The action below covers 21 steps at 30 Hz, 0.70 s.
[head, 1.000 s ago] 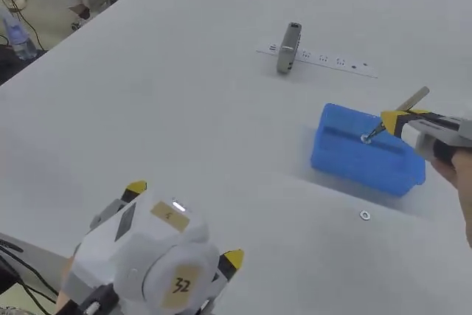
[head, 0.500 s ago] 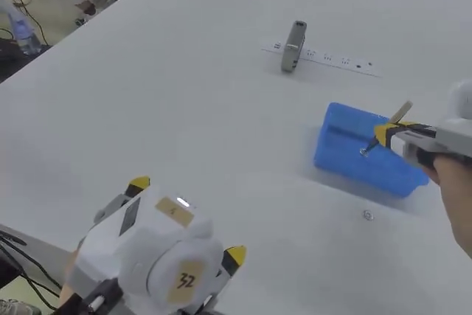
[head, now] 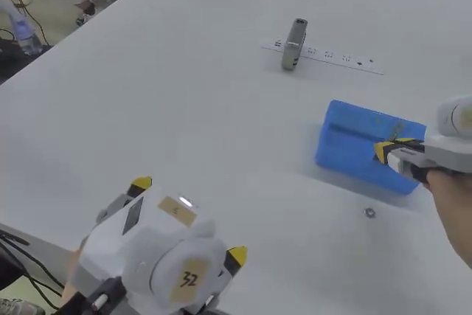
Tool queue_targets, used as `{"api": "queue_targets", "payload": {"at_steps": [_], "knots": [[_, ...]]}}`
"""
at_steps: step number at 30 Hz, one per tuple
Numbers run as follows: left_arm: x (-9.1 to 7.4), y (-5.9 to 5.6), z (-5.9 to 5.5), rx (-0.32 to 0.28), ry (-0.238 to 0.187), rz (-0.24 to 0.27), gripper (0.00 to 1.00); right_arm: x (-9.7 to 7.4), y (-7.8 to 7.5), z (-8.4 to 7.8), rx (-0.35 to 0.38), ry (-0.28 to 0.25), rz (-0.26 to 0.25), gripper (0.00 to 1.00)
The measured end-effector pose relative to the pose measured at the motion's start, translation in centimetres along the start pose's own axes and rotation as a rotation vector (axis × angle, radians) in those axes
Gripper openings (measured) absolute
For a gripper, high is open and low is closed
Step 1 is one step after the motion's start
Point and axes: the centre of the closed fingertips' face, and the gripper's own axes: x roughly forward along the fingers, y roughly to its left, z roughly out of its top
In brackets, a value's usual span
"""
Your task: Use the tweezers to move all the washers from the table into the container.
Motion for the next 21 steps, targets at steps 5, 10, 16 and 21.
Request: {"api": "queue_targets", "payload": {"at_steps": [5,10,16,21], "knots": [[0.0,0.1,0.0,-0.004,0.002,0.002,0.89,-0.2,0.4,-0.2,0.035,0.024,0.01,0.03],[0.1,0.0,0.0,-0.004,0.0,-0.001,0.89,-0.4,0.1,-0.4,0.047,0.031,0.0,0.04],[0.0,0.1,0.2,-0.016,-0.009,0.002,0.9,-1.5,-0.2,0.3,0.054,0.012,0.0,0.04],[-0.1,0.2,0.4,-0.023,-0.024,0.007,0.9,-3.5,0.3,1.9,0.055,-0.038,0.003,0.04]]}}
